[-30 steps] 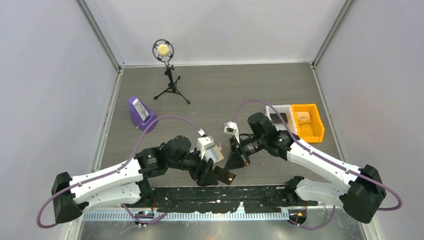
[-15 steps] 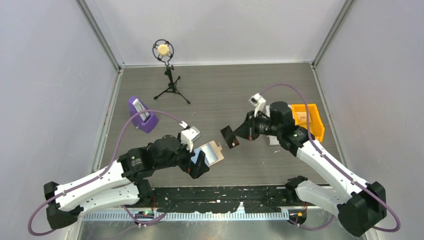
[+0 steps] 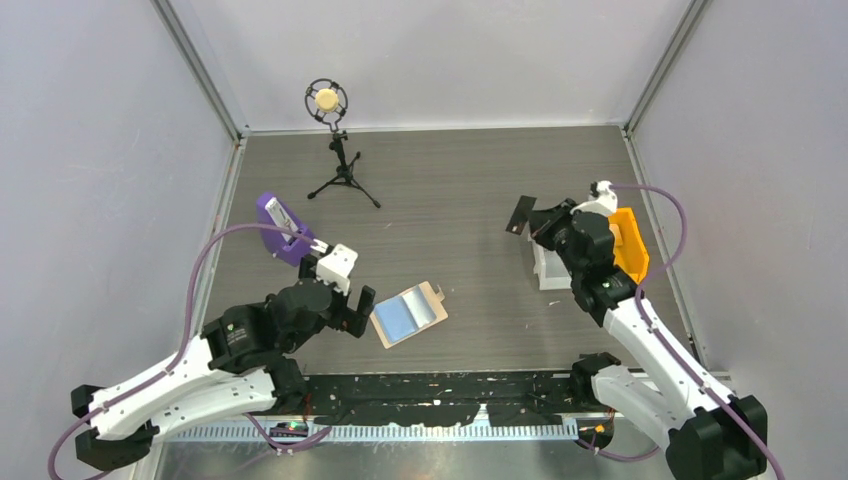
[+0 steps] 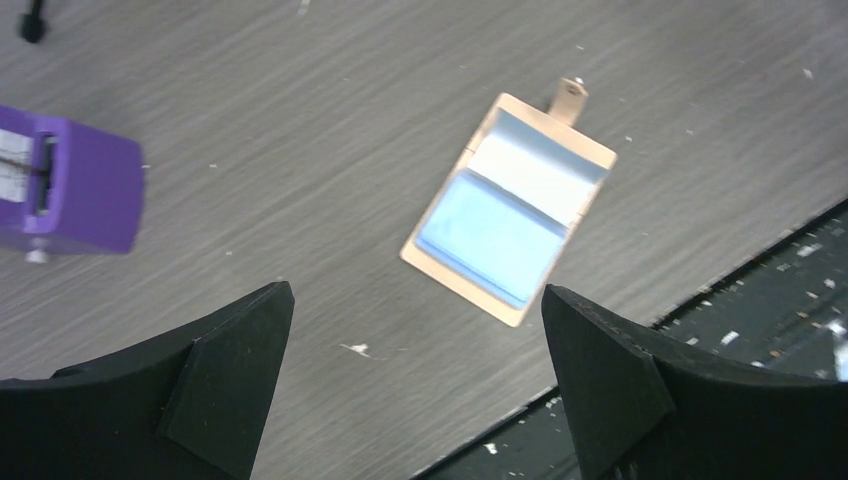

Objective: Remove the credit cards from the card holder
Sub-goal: Place the credit card in the storage box.

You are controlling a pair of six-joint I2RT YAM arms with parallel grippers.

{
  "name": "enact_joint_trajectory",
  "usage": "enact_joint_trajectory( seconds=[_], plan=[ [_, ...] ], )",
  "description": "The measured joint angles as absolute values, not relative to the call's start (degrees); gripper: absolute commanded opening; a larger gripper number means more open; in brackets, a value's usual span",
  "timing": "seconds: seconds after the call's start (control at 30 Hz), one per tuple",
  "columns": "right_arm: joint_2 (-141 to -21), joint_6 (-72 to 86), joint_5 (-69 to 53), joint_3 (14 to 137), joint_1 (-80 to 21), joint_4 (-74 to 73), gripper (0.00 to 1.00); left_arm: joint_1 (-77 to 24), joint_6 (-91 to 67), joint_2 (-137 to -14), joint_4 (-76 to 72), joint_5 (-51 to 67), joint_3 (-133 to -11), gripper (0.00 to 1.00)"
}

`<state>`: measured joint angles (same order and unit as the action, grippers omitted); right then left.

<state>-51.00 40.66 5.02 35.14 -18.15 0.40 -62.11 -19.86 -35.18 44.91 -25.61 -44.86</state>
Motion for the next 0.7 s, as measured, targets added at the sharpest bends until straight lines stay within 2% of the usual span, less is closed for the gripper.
enact_joint_trajectory(
  seconds=[0.37,0.7],
  plan=[
    [-47.46,54.57,36.42,30.15,-17.3,1.08,0.05,-62.06,-18.83,-33.87,47.66,-29.26,-44.66,1.0],
    [-55.51,69.58,44.82,30.2,-16.86,-3.92,0.05,-62.06,-19.31,-27.81,49.41,-27.77,-44.18,1.0]
  ],
)
